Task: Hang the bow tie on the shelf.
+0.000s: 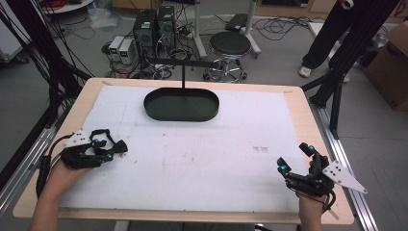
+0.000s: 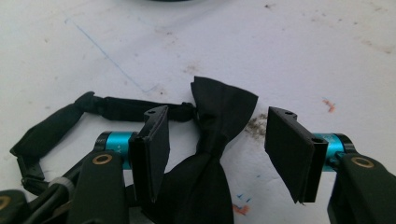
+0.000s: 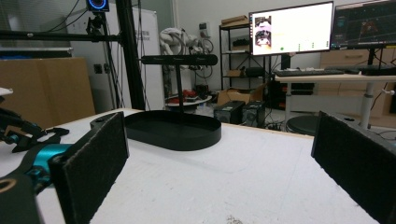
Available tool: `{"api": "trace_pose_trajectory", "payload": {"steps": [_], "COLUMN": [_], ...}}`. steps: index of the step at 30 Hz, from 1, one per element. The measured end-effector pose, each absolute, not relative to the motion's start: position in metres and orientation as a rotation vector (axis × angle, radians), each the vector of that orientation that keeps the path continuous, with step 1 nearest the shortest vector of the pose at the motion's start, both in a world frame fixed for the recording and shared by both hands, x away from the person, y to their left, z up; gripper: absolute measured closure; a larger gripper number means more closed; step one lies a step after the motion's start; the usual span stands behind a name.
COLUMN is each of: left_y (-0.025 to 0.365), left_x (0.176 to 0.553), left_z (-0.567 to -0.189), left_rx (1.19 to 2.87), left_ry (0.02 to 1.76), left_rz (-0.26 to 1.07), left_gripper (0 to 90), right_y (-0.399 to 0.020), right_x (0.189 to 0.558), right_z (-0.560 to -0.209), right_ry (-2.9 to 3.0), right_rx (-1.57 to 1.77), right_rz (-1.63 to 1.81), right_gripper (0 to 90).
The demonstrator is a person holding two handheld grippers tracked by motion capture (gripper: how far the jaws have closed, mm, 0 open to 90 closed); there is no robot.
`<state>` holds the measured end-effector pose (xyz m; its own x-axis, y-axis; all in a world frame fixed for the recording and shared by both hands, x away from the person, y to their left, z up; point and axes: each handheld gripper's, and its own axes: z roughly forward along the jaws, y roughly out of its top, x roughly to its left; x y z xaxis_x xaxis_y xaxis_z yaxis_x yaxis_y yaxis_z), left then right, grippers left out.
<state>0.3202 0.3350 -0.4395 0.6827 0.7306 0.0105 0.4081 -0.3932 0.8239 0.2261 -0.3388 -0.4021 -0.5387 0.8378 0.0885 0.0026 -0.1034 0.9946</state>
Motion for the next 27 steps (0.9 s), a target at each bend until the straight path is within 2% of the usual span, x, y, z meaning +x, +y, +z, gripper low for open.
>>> {"api": "trace_pose_trajectory", "payload": {"steps": [8,14,21,27], "left_y": [0.333,0.332,0.327,0.329], "left_x": [0.325,0.322,0.317,0.309], "left_z": [-0.447,-0.449,-0.449,-0.434], "left_rx": [2.062,2.074,2.077,1.937], "left_ry": [0.910,0.904,0.884,0.866], "left_rz": [0.468,0.482,0.549,0.603], "left_gripper": [51.9,72.8,76.7,77.0], "right_y": [-0.342,-0.341,-0.340,-0.341], "right_x": [0.223,0.223,0.224,0.223], "right_z": [-0.400,-0.401,-0.402,-0.402], "right_ry": [1.532,1.546,1.548,1.551], "right_rx": [0.937,0.944,0.949,0.945], "right_rz": [1.714,1.701,1.695,1.694], "right_gripper": [3.0,3.0,3.0,3.0]}}
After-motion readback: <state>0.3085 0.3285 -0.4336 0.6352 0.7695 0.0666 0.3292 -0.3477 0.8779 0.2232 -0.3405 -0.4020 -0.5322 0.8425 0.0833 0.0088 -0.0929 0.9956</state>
